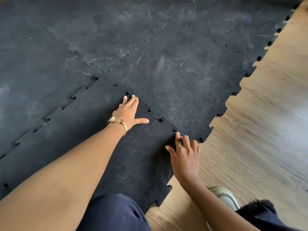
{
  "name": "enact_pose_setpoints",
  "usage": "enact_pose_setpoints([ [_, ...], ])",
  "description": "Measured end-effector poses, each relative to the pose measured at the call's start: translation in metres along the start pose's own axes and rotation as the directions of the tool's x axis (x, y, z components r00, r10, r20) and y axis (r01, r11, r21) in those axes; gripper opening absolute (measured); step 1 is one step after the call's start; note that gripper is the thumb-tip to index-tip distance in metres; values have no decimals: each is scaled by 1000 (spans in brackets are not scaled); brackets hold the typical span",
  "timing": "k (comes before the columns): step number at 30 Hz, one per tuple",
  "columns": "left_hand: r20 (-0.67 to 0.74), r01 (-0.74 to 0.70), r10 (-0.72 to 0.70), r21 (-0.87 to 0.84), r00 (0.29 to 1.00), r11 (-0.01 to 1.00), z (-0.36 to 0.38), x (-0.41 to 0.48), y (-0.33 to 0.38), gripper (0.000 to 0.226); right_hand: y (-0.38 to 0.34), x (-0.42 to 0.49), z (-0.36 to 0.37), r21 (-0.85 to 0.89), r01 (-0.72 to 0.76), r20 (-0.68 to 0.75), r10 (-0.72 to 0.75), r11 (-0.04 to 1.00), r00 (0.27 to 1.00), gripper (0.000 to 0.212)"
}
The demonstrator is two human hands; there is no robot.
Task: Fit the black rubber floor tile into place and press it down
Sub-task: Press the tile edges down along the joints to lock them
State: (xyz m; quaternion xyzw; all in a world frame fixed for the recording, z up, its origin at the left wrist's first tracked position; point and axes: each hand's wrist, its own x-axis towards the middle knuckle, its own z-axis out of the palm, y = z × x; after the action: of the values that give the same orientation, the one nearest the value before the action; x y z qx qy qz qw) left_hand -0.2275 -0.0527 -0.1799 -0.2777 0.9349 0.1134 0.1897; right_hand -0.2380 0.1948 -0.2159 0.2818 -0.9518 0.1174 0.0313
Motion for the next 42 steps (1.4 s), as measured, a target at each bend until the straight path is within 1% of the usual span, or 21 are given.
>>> enact_pose_setpoints([
  [4, 8, -7, 7, 6, 1000, 1000, 5, 0, 0, 105, 2, 1, 2, -21, 8, -4, -8, 1000, 1000, 61],
  [7, 7, -35, 35, -19, 999, 999, 19, 0, 3, 100, 6, 3, 1, -129, 84, 76, -75, 988, 994, 63],
  [9, -7, -17, 17, 8, 1000, 1000, 26, -1, 4, 95, 3, 12, -11, -166, 75, 144, -51, 983, 988, 60],
  [12, -137, 13, -12, 1, 991, 1000, 43, -9, 0, 85, -1, 49, -32, -106, 6, 234, 19, 994, 972, 45],
  [13, -200, 12, -15, -12, 980, 1000, 51, -13, 0, 81, -2, 65, -35, -74, -6, 198, 20, 997, 980, 47],
  [15, -320, 31, -38, -26, 947, 999, 65, -17, 0, 77, -8, 99, -35, 94, -32, 49, 27, 995, 998, 49],
  [17, -427, 141, -180, -123, 886, 982, 71, -18, 0, 76, -22, 129, -21, 249, -43, -41, 55, 968, 998, 52],
  [19, -469, 279, -342, -200, 814, 939, 72, -17, -2, 75, -33, 146, 3, 251, -51, -26, 59, 967, 998, 60],
  [21, -465, 306, -363, -196, 808, 932, 76, -15, -5, 74, -35, 151, 30, 108, -58, 61, 51, 992, 997, 67],
  [23, -437, 298, -361, -208, 824, 932, 78, -13, -3, 74, -30, 155, 45, -2, -53, 106, 53, 999, 993, 65],
  [26, -416, 293, -383, -266, 825, 919, 72, -14, -5, 70, -31, 156, 40, -67, 29, 101, -22, 997, 995, 61],
  [29, -463, 243, -348, -273, 815, 931, 59, -18, -17, 59, -35, 158, 37, -126, 80, 160, -60, 989, 985, 59],
  [30, -484, 251, -364, -284, 795, 925, 56, -21, -25, 57, -36, 158, 38, -149, 107, 173, -81, 983, 982, 58],
  [31, -496, 305, -428, -311, 755, 900, 56, -26, -34, 56, -38, 159, 38, -170, 134, 173, -105, 976, 979, 58],
  [32, -484, 390, -530, -364, 697, 846, 58, -31, -41, 58, -36, 160, 38, -182, 140, 169, -109, 973, 980, 58],
  [34, -363, 553, -718, -464, 595, 692, 69, -41, -50, 69, -34, 162, 40, -178, 113, 156, -85, 978, 984, 60],
  [35, -314, 603, -752, -456, 579, 655, 77, -44, -50, 74, -32, 160, 42, -174, 107, 156, -80, 979, 985, 61],
  [36, -292, 631, -758, -425, 584, 649, 83, -45, -49, 76, -32, 156, 43, -166, 110, 160, -83, 980, 984, 63],
  [38, -274, 645, -756, -398, 595, 652, 85, -45, -50, 78, -33, 152, 37, -76, 115, 176, -100, 990, 979, 66],
  [39, -270, 649, -760, -400, 591, 647, 83, -46, -50, 78, -35, 155, 29, 20, 84, 154, -86, 996, 984, 67],
  [42, -287, 641, -751, -394, 595, 659, 80, -40, -52, 78, -44, 172, 4, 312, -72, -38, 89, 947, 995, 63],
])
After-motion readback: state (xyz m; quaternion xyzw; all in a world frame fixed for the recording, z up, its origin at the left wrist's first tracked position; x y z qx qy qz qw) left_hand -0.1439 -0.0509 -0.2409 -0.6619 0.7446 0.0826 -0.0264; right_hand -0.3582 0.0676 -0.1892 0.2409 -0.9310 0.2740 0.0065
